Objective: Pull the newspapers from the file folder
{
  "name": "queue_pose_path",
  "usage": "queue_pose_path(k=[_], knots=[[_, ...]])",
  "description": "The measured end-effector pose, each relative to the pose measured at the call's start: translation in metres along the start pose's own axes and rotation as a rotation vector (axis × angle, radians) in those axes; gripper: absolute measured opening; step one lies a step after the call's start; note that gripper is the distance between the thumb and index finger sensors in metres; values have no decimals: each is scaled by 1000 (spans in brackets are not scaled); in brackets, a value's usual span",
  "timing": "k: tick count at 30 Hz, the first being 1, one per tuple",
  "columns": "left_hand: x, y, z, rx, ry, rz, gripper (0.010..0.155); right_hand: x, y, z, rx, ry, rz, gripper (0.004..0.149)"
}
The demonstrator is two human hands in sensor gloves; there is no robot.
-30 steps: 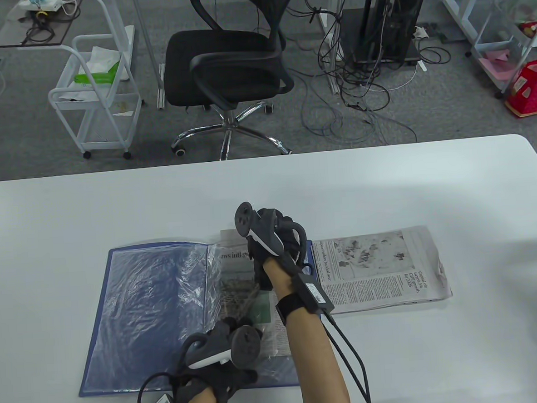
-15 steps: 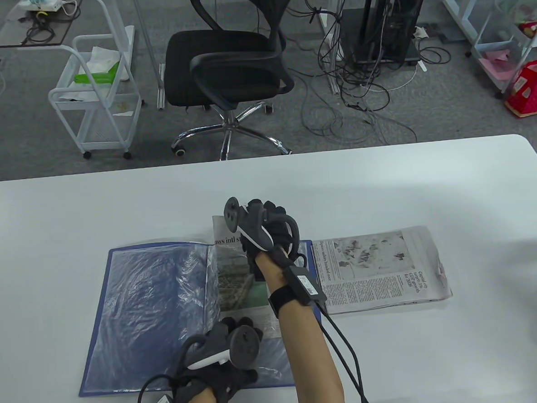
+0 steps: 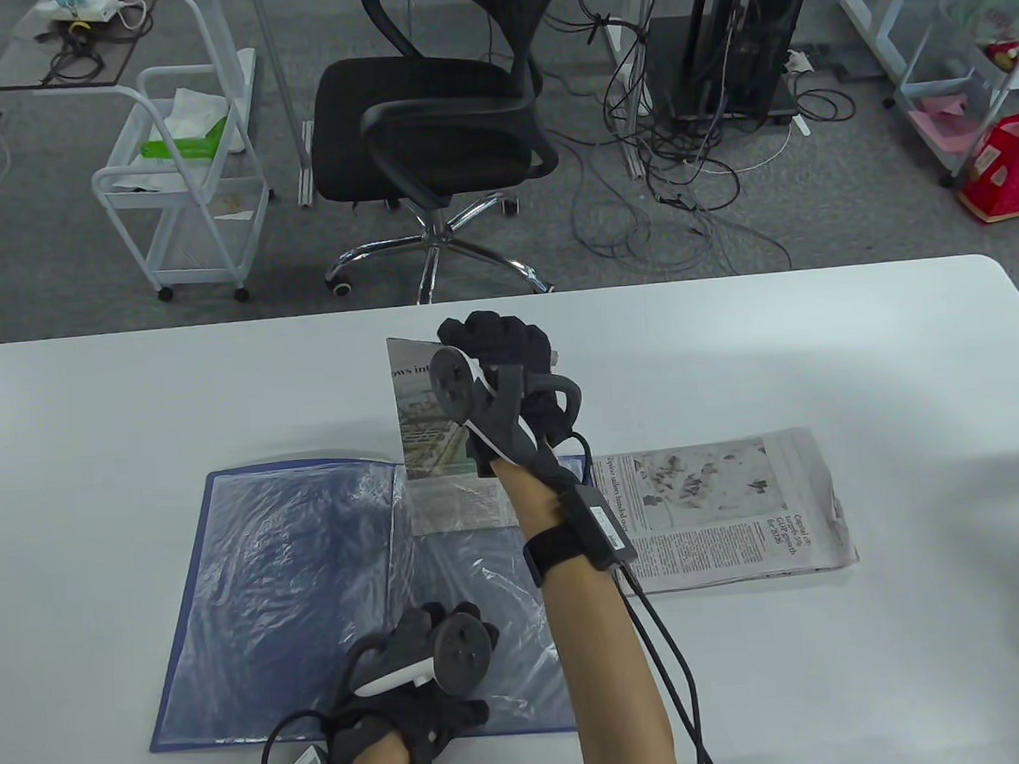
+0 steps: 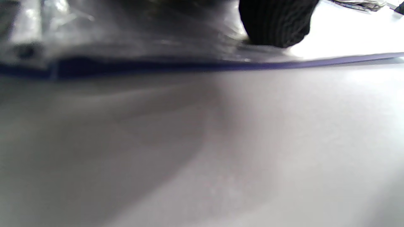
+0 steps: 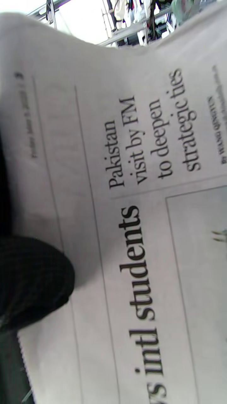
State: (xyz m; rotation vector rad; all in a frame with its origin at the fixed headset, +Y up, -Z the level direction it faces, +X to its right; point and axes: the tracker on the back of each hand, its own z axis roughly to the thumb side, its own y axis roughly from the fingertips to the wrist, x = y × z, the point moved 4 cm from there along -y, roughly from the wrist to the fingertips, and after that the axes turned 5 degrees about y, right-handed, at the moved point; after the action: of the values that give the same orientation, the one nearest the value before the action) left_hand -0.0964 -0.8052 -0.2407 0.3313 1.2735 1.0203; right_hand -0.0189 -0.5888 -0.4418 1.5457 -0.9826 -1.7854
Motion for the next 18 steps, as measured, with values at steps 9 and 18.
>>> queue_pose_path(k=[9,18], knots=[[0,0,0,2,2,1,76,-87,-6,-60,78,-179,-73,38],[0,0,-1,1,11,1,76,-129,10,-172,313,-399,-66,38]])
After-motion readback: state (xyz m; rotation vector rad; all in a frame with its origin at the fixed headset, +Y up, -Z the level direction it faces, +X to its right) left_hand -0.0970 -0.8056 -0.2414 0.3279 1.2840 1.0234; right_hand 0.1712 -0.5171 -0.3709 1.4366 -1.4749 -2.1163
